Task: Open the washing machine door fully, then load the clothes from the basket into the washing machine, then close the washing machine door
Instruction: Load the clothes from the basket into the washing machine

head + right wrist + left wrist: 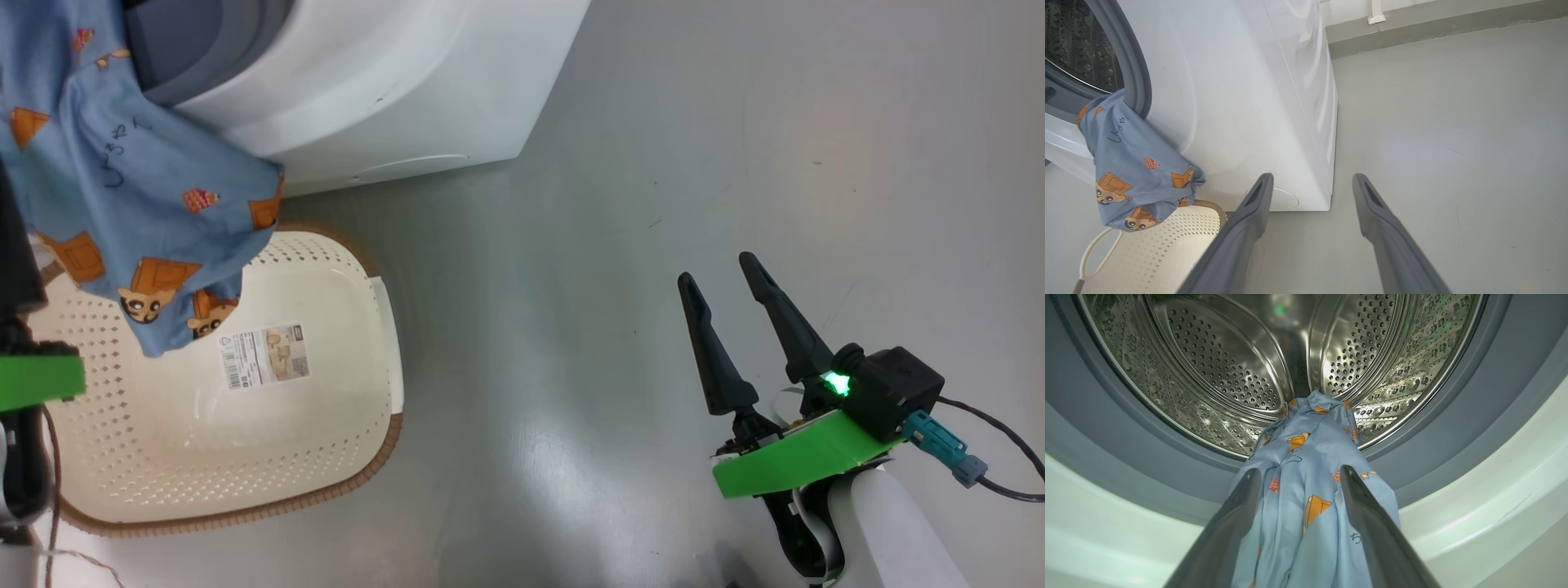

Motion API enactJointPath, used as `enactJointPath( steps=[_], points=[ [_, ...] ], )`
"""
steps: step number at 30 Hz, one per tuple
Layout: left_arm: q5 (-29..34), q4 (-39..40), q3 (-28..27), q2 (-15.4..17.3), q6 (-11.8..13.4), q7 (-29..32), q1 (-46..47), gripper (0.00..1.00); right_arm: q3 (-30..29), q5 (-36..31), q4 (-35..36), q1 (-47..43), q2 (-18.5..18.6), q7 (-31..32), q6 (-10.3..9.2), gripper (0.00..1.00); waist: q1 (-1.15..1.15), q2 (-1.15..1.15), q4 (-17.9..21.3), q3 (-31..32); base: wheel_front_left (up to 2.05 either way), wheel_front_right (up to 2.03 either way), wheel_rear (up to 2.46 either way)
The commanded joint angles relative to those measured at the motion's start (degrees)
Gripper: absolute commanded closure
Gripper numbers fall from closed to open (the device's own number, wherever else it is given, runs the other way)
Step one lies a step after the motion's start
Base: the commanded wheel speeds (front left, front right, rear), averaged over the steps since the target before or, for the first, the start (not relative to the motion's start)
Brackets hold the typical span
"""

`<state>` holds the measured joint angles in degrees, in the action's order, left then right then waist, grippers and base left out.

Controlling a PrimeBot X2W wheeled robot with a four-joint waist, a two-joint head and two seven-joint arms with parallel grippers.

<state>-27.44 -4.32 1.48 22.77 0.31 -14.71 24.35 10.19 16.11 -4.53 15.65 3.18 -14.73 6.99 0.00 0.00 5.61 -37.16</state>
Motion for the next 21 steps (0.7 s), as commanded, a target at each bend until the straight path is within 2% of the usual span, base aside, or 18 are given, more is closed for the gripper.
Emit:
enactJointPath(
  steps=[1, 9, 21],
  points=[
    [0.7, 1.7, -2.8, 1.5, 0.0, -0.3, -1.6, 0.0, 1.2, -1.0, 1.0, -0.5, -0.3, -0.3, 0.5, 0.0, 0.0, 0.0, 0.0, 0.0, 0.0, 0.0, 0.0],
    [2.7, 2.1, -5.2, -2.1, -1.0, -0.3, -5.4, 0.0, 1.5, -1.0, 1.0, -0.5, -0.3, -0.3, 0.5, 0.0, 0.0, 0.0, 0.0, 0.1, 0.0, 0.0, 0.0],
    [5.8, 1.7, -8.9, -5.3, -3.3, -0.3, -11.6, 0.0, 1.4, -1.2, 0.8, -0.4, -0.3, -0.3, 0.5, 0.0, 0.0, 0.0, 0.0, -0.1, 0.0, 0.0, 0.0]
  ],
)
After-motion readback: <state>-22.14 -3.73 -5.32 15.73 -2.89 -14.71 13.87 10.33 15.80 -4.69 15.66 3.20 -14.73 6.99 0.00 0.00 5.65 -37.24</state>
